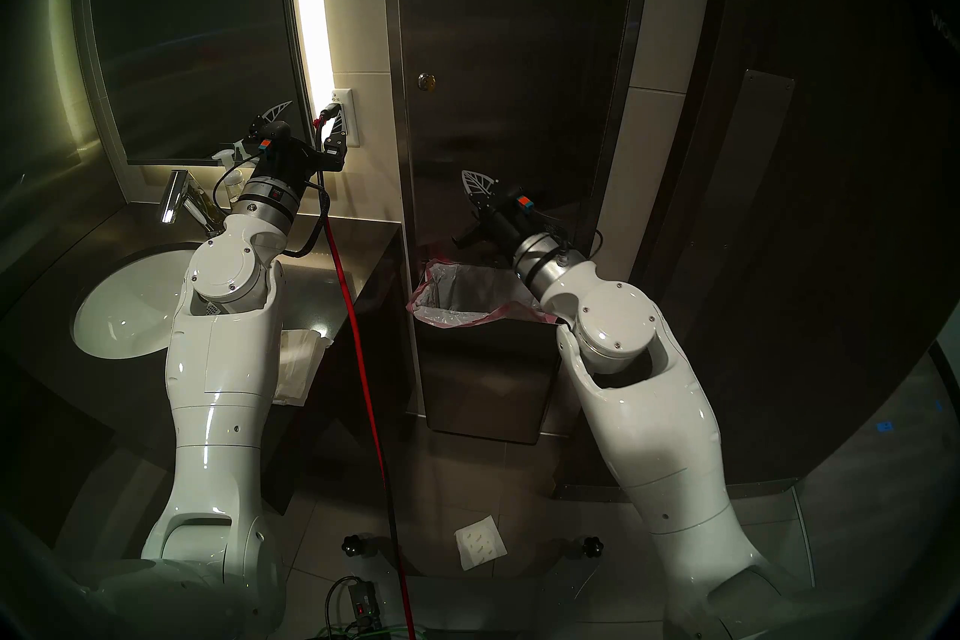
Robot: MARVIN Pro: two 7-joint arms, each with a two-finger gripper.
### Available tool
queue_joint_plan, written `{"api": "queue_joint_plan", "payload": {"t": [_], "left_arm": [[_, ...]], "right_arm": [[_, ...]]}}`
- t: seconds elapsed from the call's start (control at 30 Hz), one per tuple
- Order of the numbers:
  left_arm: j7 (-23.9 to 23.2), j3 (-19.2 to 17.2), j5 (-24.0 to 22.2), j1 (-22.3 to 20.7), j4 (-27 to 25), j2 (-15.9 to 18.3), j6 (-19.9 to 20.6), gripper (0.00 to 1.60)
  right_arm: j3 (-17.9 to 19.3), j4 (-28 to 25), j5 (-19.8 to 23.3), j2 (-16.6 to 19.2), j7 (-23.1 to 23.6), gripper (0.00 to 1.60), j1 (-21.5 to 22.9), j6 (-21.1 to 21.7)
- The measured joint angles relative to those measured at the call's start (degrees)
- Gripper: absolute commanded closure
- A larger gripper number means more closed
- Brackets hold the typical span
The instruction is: Twist key and close towel dispenser
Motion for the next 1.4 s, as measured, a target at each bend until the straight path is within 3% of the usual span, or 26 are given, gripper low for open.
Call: {"api": "queue_joint_plan", "payload": {"t": [0.43, 1.4], "left_arm": [[0.00, -0.01, -0.08, 0.13, 0.02, 0.00, 0.00, 0.00], [0.00, -0.02, -0.24, 0.32, 0.04, 0.00, 0.00, 0.00]], "right_arm": [[2.55, 4.37, -2.51, -6.94, -2.29, 1.60, 7.09, 2.27], [6.57, 21.40, -7.76, -16.46, -7.96, 1.60, 22.36, 6.93]]}}
